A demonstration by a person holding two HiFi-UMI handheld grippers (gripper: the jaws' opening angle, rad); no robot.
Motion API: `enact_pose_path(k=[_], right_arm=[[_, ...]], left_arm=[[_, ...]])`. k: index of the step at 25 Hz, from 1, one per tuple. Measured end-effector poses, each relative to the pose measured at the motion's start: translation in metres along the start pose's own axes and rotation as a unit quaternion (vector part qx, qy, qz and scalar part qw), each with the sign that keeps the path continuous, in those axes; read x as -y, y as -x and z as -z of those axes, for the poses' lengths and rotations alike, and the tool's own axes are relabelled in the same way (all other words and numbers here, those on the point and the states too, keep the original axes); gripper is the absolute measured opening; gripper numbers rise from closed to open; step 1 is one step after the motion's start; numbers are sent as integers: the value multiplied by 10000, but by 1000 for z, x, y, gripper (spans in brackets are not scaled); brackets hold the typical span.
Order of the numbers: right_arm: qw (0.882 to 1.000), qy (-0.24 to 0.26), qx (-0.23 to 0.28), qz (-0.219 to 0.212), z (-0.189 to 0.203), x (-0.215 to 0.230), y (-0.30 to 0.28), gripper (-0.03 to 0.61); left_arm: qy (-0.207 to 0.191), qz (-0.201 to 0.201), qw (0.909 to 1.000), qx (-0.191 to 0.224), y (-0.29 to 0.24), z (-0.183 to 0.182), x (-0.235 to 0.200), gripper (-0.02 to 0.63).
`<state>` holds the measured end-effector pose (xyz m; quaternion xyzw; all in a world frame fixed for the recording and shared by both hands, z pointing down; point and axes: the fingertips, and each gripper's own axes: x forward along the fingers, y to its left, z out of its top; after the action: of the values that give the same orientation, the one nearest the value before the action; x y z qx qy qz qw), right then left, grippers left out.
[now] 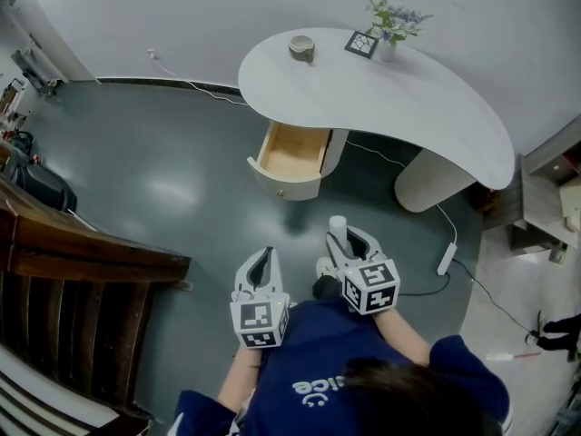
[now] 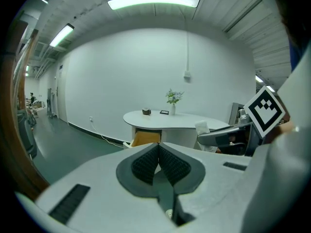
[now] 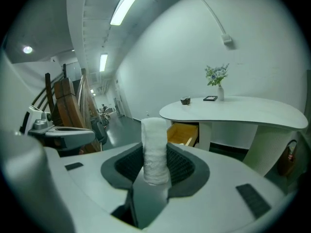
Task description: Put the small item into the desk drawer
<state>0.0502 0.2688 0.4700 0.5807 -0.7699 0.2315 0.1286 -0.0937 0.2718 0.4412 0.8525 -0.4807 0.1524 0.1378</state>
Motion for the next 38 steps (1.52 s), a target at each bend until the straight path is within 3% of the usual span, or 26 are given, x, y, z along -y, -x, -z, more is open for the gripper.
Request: enact_pose_path(k=[12,23,30,38], right_arm=[[9991,-98,-161,-381,-39,59,-68,147],[9969,67,-384,-690,-65,111,-105,147],[9963,-26,-583,-629,-59,123,-118,147],[9981,-134,-518,-300,-72,129,-136,147]], left_arm=[[-51,-230,9994,-256,-83,-31,-1,3],[367,-422,9981,-259,-155,-56,9,3],[450,-425,9975,-354,-174,-53,2,5],[374,-119,9987,-334,-207,-66,-20,3]])
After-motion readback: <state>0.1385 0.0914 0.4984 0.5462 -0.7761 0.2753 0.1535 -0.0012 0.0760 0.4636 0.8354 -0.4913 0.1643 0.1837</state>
